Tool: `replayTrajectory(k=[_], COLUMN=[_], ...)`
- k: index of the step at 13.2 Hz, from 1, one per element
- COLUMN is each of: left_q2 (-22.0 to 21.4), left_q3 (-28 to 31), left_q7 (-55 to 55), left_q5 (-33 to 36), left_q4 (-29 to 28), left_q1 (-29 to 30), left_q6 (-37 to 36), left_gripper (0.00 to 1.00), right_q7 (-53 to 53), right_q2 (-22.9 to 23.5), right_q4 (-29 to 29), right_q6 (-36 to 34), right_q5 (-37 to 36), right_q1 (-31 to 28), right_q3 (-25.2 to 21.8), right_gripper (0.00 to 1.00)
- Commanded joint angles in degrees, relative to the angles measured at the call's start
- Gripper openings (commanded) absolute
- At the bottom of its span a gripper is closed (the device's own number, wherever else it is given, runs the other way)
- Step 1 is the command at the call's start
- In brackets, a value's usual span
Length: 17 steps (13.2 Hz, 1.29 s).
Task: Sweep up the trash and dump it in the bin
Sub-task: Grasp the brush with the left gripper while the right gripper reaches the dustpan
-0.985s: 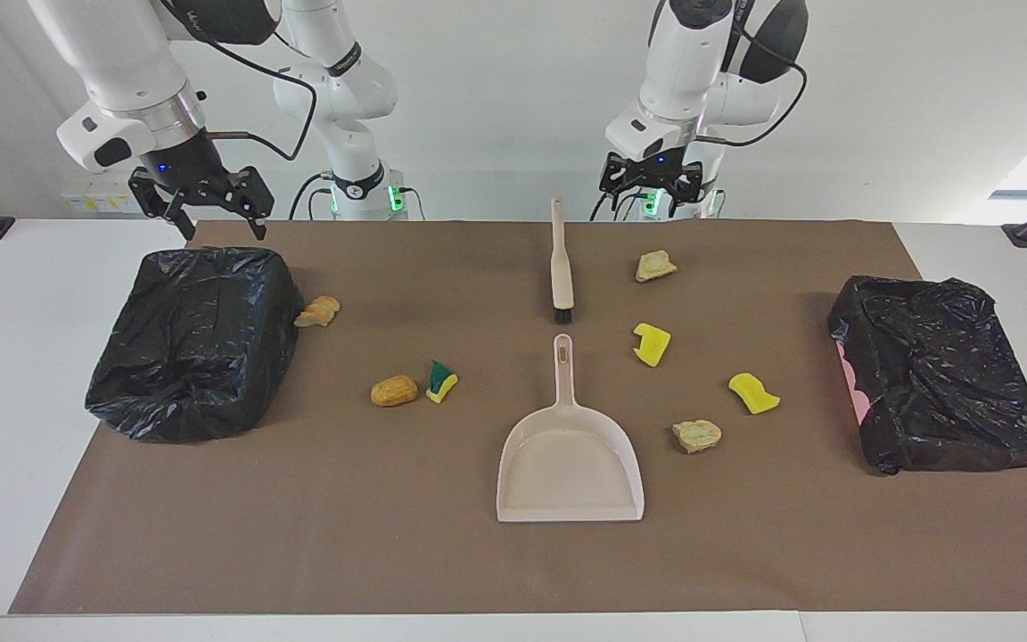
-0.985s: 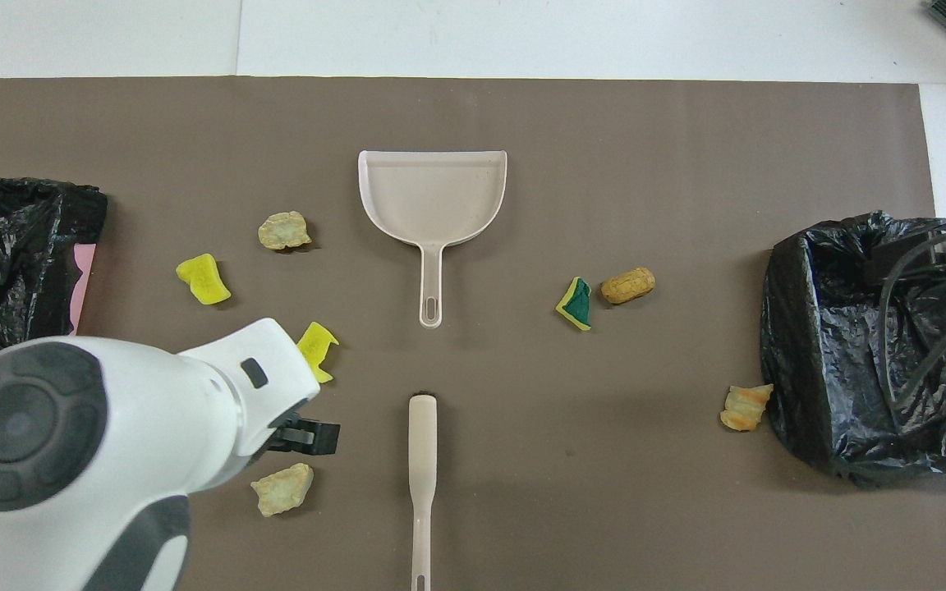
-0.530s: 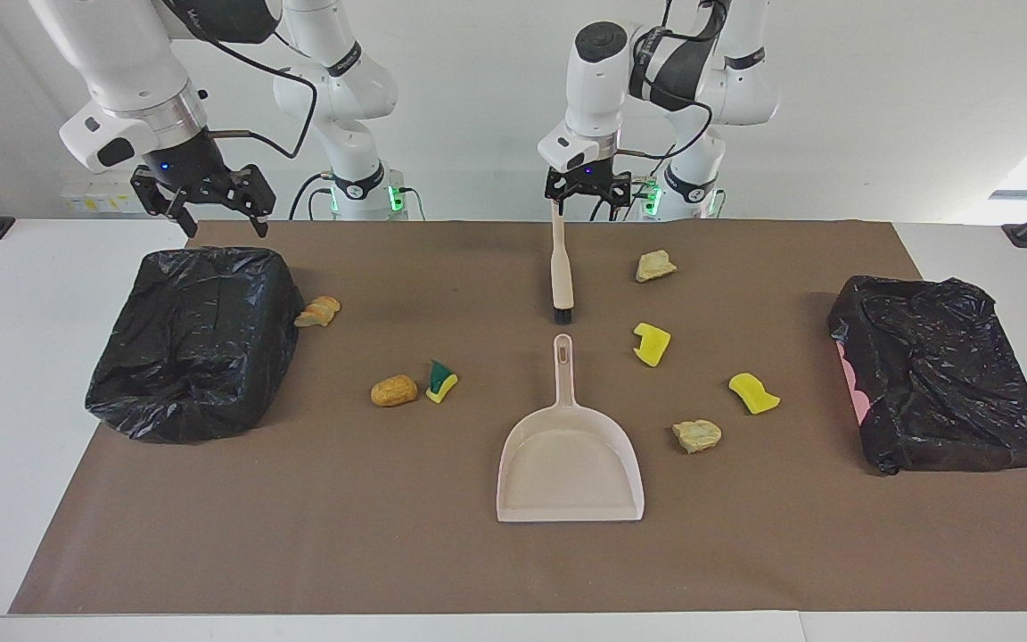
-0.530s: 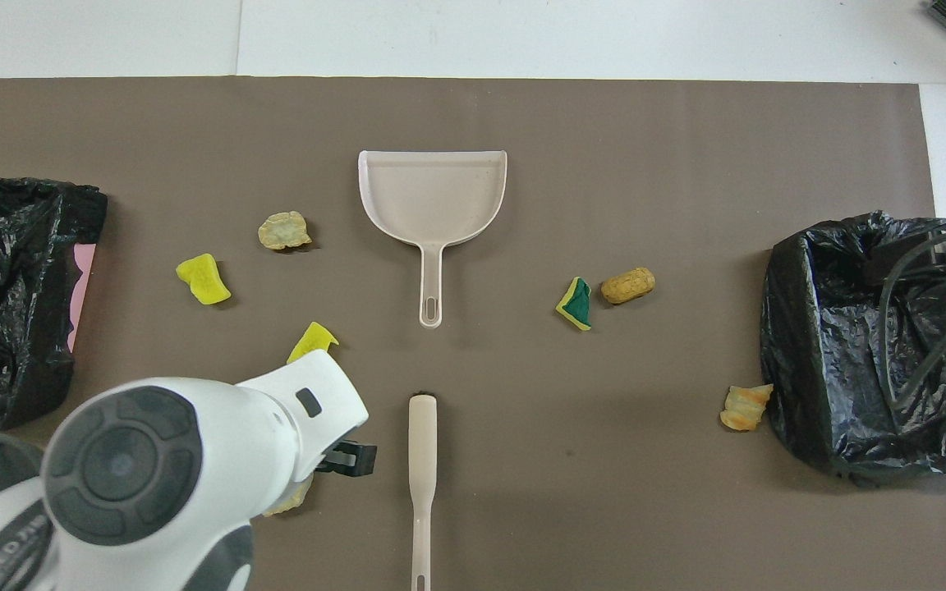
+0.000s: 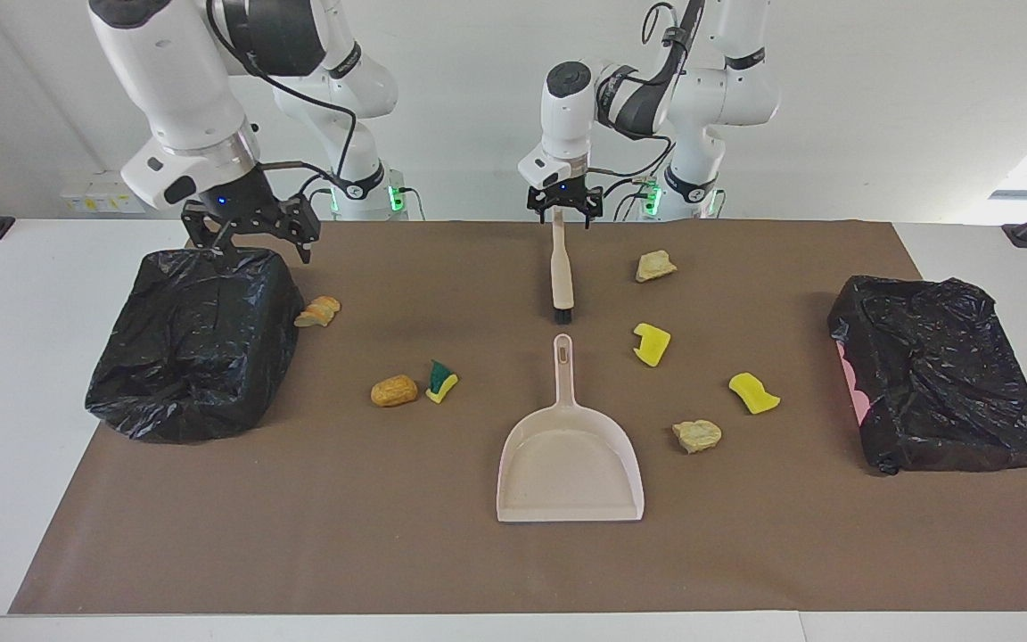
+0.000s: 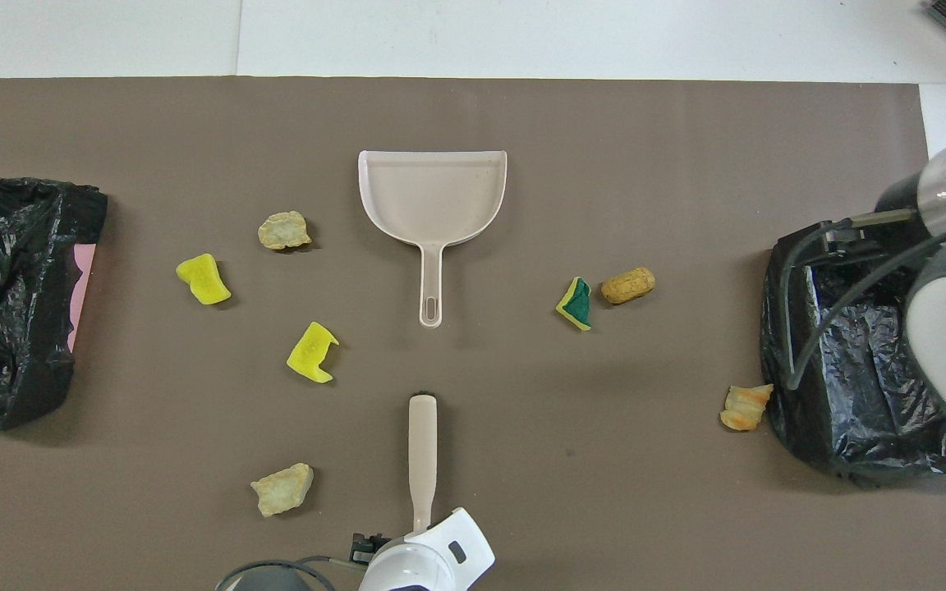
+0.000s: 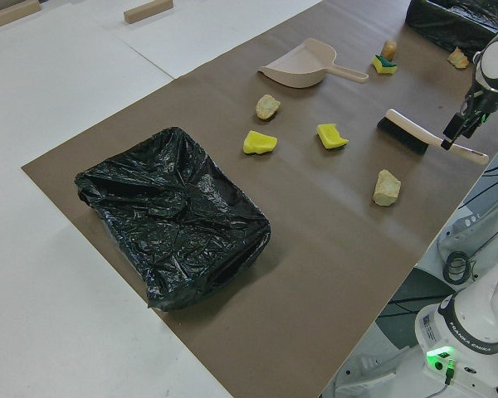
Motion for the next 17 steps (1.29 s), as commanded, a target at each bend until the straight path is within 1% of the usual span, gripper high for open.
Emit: replayTrajectory(k=[1,3,4,5,7,8,9,11,13,14,15,17], left_q2=[1.13,2.45,2.54,2.54,2.63,2.8,3.24,3.16,2.63,2.37,1.76,0.01], left_q3=[0.2,0.2,0.2,0.2,0.29,0.29,0.38,0.73,0.99,2.56,5.97,15.1], left_q7=[-0.35,-0.35,-0.35,-0.09,0.7,0.79,1.05,2.01,6.74,10.68,16.29,27.9], left_q5=[-2.66,-3.11,-3.11,-3.11,-3.02,-3.02,-3.11,-3.02,-3.02,-3.02,-3.02,-3.02], left_q4=[-1.26,-0.99,-0.9,-0.9,-0.64,-0.47,-0.38,0.15,2.34,3.48,4.36,5.6], left_q1=[-0.78,-0.43,-0.17,-0.17,0.01,0.1,0.19,0.27,3.33,4.22,4.14,2.31], left_q6=[2.3,2.57,2.57,2.49,1.7,1.52,1.52,0.56,-4.43,-7.59,-10.67,-17.25], left_gripper=[0.92,0.82,0.7,0.5,0.2,0.05,0.0,0.0,0.0,0.0,0.0,0.0], right_q7=[4.61,6.3,7.52,10.23,14.72,15.52,16.49,20.69,23.96,24.92,27.28,32.38], right_q2=[2.6,5.5,7.6,9.97,12.71,13.59,14.56,16.67,19.12,20.09,20.8,21.51], right_q4=[-0.02,0.51,1.99,3.57,4.02,4.02,4.11,4.29,6.48,7.01,6.93,6.31], right_q6=[4.1,5.34,5.51,6.91,11.9,13.5,14.56,19.12,20.72,22.29,24.22,29.04], right_q5=[0.56,0.47,1.6,2.66,2.67,2.84,2.76,3.02,3.37,3.37,3.46,4.94], right_q1=[3.24,4.74,4.92,5.36,8.34,8.87,9.49,11.42,13.0,14.14,14.76,15.38], right_q3=[0.13,0.39,1.44,2.4,2.77,2.77,2.77,2.85,2.85,2.85,2.85,2.94], right_gripper=[1.0,1.0,1.0,1.0,1.0,1.0,1.0,1.0,1.0,1.0,1.0,1.0])
